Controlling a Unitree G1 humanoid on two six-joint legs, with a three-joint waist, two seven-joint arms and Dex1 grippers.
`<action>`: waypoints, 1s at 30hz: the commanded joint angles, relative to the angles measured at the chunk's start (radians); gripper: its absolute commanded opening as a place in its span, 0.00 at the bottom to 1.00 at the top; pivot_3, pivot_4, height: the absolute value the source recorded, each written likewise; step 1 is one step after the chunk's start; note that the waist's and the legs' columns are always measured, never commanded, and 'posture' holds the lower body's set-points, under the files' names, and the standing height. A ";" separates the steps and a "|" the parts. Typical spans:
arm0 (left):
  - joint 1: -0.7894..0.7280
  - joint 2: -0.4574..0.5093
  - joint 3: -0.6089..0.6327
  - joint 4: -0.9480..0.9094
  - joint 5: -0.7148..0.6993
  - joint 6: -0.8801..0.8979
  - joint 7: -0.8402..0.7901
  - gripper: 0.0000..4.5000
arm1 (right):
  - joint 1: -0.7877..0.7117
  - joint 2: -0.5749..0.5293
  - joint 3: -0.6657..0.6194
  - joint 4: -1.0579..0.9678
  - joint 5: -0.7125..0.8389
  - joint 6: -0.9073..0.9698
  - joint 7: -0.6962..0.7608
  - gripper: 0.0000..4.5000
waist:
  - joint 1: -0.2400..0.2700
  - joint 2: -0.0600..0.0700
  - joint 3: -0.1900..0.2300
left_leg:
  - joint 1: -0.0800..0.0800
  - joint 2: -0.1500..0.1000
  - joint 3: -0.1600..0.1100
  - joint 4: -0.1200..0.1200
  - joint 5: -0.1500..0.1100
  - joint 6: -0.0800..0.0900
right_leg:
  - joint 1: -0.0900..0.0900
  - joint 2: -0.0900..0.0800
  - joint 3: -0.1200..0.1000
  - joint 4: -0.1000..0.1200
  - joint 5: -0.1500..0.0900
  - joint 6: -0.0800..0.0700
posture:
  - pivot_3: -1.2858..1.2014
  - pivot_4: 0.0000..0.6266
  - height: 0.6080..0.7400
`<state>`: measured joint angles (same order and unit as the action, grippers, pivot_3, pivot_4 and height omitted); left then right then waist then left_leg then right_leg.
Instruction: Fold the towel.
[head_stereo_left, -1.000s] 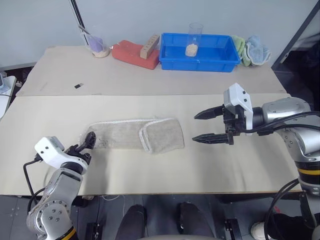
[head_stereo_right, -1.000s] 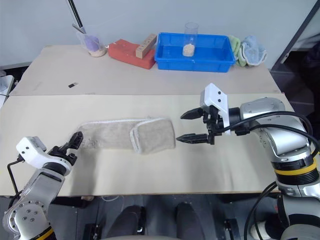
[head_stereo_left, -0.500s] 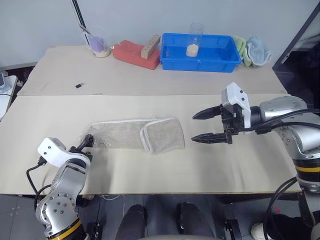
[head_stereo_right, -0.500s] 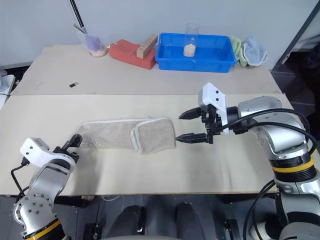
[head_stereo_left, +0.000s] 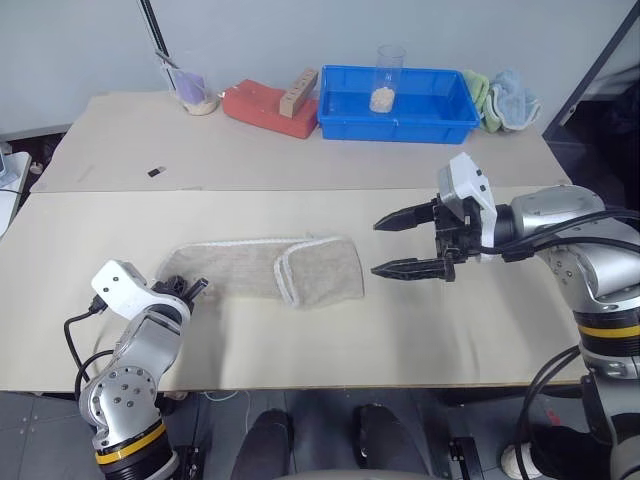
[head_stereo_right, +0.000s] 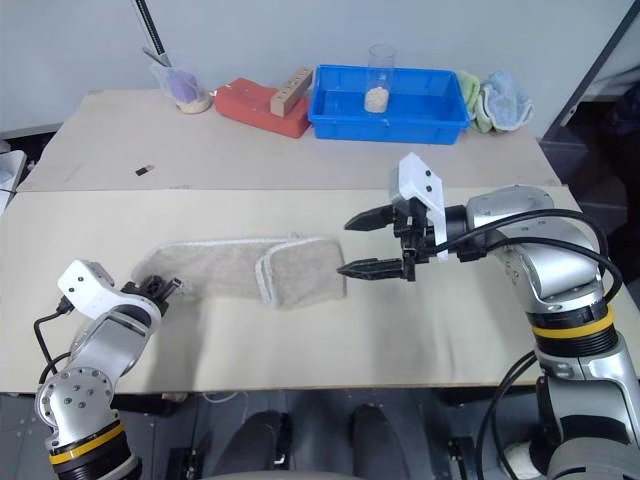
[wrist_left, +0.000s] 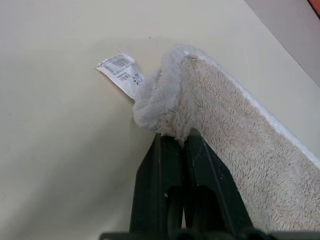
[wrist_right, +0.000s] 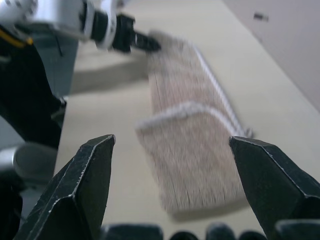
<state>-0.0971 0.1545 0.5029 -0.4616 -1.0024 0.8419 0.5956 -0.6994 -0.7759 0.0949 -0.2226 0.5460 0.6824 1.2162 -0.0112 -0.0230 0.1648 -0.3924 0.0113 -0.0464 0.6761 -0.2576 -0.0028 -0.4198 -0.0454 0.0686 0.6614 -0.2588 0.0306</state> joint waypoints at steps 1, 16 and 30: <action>-0.001 0.057 -0.022 -0.057 0.034 -0.015 -0.056 0.01 | -0.003 0.003 -0.057 -0.039 0.040 -0.017 -0.004 0.90 | 0.000 0.000 0.000 | 0.000 0.000 0.000 0.000 0.000 0.000 | 0.000 0.000 0.000 0.000 0.000 0.000 | 0.52 0.24 1.00; -0.262 0.379 -0.558 -0.080 0.260 0.028 -0.628 0.01 | 0.088 -0.082 -0.098 -0.068 0.034 -0.001 -0.036 0.90 | 0.004 0.000 0.000 | -0.001 -0.001 0.004 0.000 0.001 -0.001 | 0.000 0.000 -0.001 -0.002 0.000 0.000 | 0.52 0.24 1.00; -0.356 0.263 -0.762 0.089 0.456 -0.013 -0.878 0.01 | 0.171 -0.149 -0.150 -0.145 0.060 0.049 -0.095 0.90 | -0.002 0.000 0.000 | -0.002 0.000 0.009 0.000 0.001 -0.001 | -0.001 0.001 0.000 -0.002 0.000 0.000 | 0.52 0.24 1.00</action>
<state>-0.4458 0.4188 -0.2605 -0.3527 -0.5522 0.8502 -0.2452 -0.5274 -0.9147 -0.0149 -0.3335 0.5843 0.7238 1.1320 -0.0130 -0.0234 0.1651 -0.3945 0.0116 -0.0379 0.6761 -0.2570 -0.0034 -0.4207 -0.0442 0.0685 0.6598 -0.2587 0.0309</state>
